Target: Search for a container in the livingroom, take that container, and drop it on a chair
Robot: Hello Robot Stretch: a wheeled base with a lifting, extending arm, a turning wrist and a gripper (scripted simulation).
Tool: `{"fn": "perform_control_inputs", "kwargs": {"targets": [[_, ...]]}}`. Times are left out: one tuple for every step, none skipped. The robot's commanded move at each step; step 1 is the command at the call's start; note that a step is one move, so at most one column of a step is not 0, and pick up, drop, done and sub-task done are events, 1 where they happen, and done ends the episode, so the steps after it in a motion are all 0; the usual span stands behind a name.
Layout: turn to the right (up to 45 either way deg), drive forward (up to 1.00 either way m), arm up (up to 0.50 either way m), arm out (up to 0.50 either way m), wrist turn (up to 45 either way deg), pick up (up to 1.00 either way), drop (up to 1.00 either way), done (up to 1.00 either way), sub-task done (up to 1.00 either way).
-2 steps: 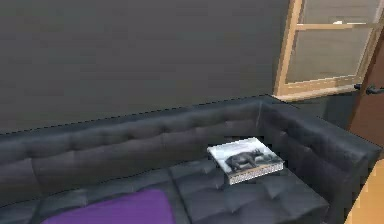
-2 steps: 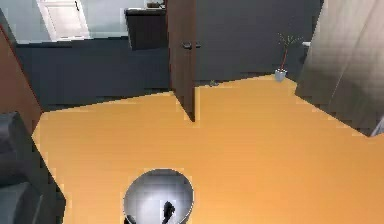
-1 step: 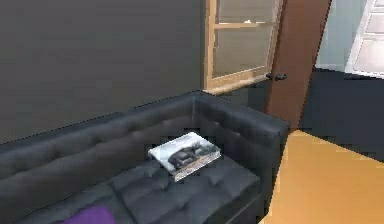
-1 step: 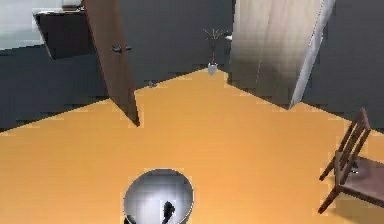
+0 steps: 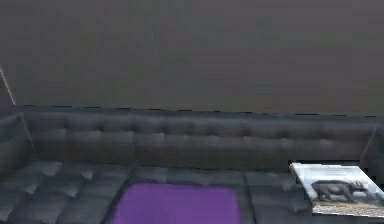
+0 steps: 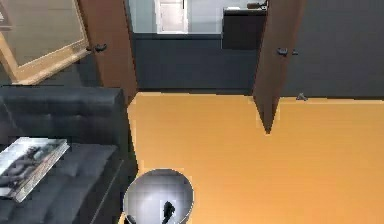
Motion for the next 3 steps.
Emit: {"fn": "perform_control_inputs", "kwargs": {"targets": [[-45.0, 0.0, 0.0, 0.0, 0.0, 0.0, 0.0, 0.0, 0.0], [-45.0, 0.0, 0.0, 0.0, 0.0, 0.0, 0.0, 0.0, 0.0], [-39.0, 0.0, 0.0, 0.0, 0.0, 0.0, 0.0, 0.0, 0.0]]}}
